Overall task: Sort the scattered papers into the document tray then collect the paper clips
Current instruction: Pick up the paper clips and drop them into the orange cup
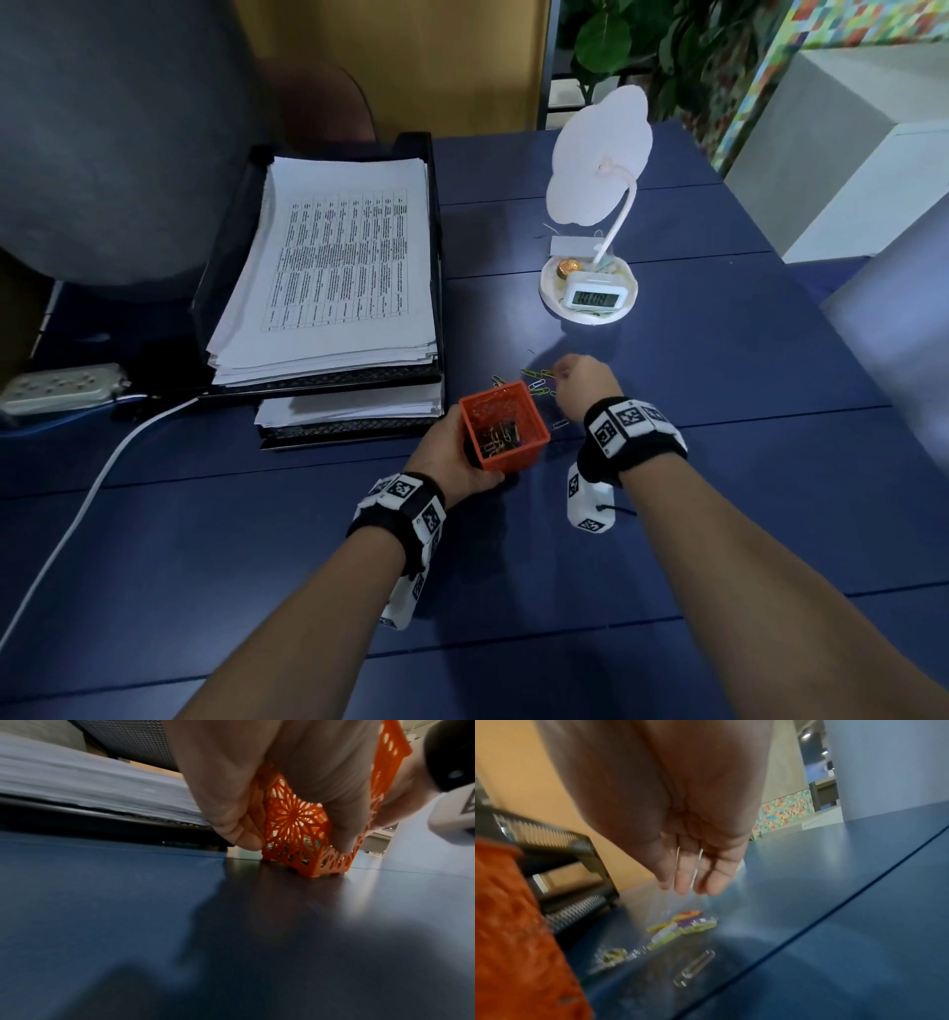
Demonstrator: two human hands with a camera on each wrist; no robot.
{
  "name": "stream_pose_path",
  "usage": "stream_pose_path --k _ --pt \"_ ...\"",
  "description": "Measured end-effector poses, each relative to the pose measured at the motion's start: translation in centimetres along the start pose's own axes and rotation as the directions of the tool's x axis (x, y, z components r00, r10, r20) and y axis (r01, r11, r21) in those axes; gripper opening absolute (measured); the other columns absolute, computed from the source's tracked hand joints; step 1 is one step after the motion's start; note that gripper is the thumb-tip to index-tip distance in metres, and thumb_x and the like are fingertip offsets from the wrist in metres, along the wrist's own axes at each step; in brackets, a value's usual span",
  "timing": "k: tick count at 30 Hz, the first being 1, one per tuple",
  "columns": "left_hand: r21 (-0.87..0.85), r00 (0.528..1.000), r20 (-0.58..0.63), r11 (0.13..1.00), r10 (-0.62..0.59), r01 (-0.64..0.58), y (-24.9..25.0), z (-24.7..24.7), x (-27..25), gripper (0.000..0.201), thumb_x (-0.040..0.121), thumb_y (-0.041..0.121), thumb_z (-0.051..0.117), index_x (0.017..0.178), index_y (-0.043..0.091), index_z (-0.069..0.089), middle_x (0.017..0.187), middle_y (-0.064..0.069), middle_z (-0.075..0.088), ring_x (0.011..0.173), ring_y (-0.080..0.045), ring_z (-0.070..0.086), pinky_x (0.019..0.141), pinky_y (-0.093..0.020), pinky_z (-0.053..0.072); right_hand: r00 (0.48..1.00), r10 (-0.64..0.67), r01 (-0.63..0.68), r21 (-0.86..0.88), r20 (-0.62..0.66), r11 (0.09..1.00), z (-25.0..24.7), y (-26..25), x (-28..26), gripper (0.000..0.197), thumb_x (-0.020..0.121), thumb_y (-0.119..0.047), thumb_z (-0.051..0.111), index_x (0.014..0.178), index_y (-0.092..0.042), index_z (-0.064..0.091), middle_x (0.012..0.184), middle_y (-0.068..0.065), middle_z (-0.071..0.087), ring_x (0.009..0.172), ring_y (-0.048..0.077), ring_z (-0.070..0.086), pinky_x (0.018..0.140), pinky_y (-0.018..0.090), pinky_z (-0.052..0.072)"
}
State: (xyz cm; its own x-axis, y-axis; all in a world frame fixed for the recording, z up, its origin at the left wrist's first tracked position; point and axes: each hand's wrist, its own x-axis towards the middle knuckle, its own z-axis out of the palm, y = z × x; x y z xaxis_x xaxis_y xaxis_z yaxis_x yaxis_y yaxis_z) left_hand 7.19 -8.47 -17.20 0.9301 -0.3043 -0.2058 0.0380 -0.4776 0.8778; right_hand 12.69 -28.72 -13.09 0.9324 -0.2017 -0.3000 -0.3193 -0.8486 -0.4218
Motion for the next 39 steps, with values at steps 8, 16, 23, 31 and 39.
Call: stream_pose_path --k 8,16,23,31,39 --pt "0.09 1.0 0.013 0.996 0.02 -0.021 -0.6 -1.9 -0.4 0.079 0.058 0.013 0.086 0.118 0.036 0.04 0.104 0.015 0.062 0.096 -0.001 0.061 0.084 -0.005 0.044 0.976 -0.094 0.14 -0.234 0.197 0.962 1.7 -0.7 1.6 0.056 0.09 -0.018 0.046 0.14 -0.041 0.035 0.151 -0.005 0.029 0.14 0.03 0.021 0.106 0.057 0.026" --pt "0.077 1.0 0.013 0.997 0.018 -0.019 -0.4 -1.8 -0.5 0.08 0.059 0.011 0.085 0.123 0.03 0.04 0.102 0.02 0.059 0.091 0.007 0.057 0.079 0.003 0.038 0.979 -0.186 0.202 -0.262 0.085 0.944 2.1 -0.9 0.9 0.036 0.087 0.001 0.049 0.111 -0.015 0.069 0.118 0.012 0.061 0.114 0.032 0.054 0.092 0.036 0.047" --pt "0.044 1.0 0.0 0.999 0.011 -0.011 -0.3 -1.6 -0.6 0.08 0.06 0.006 0.084 0.122 0.03 0.039 0.099 0.023 0.057 0.089 0.019 0.053 0.079 0.003 0.038 0.995 -0.066 0.08 -0.214 0.069 0.974 2.2 -0.8 -0.9 0.019 0.088 -0.002 0.049 0.105 -0.003 0.058 0.111 0.021 0.061 0.102 0.038 0.06 0.079 0.037 0.048" --pt "-0.005 1.0 -0.006 1.0 -0.021 0.021 -0.6 -1.4 -0.8 0.083 0.058 0.008 0.084 0.123 0.033 0.038 0.107 0.013 0.062 0.097 0.001 0.06 0.086 -0.01 0.045 1.0 -0.01 0.014 0.266 -0.018 0.964 -0.9 -1.7 -2.1 0.008 0.076 -0.004 0.061 0.075 -0.012 0.061 0.08 0.01 0.068 0.062 0.014 0.066 0.062 0.022 0.053" --pt "-0.075 1.0 -0.008 0.997 -0.017 0.016 1.0 -1.4 -1.6 0.081 0.063 -0.014 0.076 0.13 0.012 0.037 0.1 0.01 0.055 0.085 0.004 0.055 0.073 0.002 0.039 0.932 -0.33 0.242 0.42 0.15 0.875 -3.9 -6.4 -6.2 0.013 0.074 -0.001 0.07 0.072 -0.012 0.063 0.057 0.0 0.062 0.044 0.006 0.055 0.05 0.022 0.047"
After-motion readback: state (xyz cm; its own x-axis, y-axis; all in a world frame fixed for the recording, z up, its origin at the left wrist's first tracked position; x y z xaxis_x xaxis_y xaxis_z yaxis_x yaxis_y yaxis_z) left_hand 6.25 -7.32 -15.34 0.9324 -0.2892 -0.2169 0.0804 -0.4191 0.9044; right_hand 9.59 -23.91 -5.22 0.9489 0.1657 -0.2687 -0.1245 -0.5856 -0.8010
